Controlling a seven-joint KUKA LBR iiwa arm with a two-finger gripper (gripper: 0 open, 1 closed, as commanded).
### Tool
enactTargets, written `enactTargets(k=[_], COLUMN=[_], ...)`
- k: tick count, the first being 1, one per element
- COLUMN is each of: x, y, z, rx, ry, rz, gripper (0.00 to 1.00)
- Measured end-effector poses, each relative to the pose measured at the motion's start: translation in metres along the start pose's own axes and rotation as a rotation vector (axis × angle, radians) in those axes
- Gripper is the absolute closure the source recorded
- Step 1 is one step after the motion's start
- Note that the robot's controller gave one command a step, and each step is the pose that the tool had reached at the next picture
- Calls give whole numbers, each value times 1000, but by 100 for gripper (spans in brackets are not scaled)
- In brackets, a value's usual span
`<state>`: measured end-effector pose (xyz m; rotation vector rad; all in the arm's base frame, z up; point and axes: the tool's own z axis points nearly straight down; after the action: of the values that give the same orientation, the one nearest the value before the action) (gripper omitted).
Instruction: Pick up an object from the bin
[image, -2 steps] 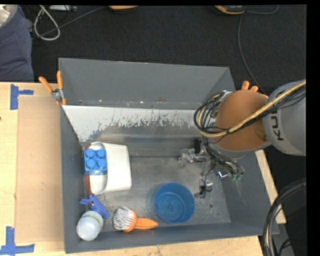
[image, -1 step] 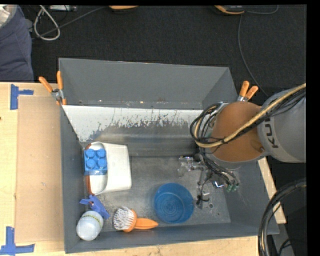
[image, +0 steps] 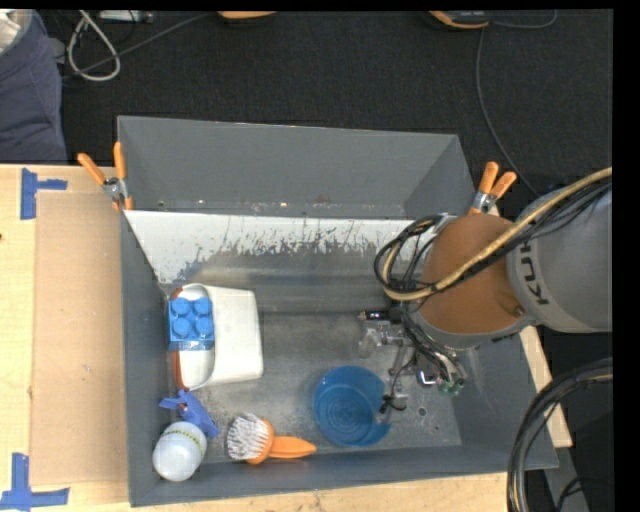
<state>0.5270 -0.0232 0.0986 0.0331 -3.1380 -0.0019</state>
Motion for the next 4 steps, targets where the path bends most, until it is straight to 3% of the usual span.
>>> enactTargets(k=[1, 2, 3, 4], x=[-9, -7, -9, -9], y=[13, 20, 29, 29], z=[14, 23, 28, 29], rx=[2, -1, 1, 1], ry=[1, 0, -1, 0], rz=[52, 41, 75, 74], gripper=[0, 0, 100, 100])
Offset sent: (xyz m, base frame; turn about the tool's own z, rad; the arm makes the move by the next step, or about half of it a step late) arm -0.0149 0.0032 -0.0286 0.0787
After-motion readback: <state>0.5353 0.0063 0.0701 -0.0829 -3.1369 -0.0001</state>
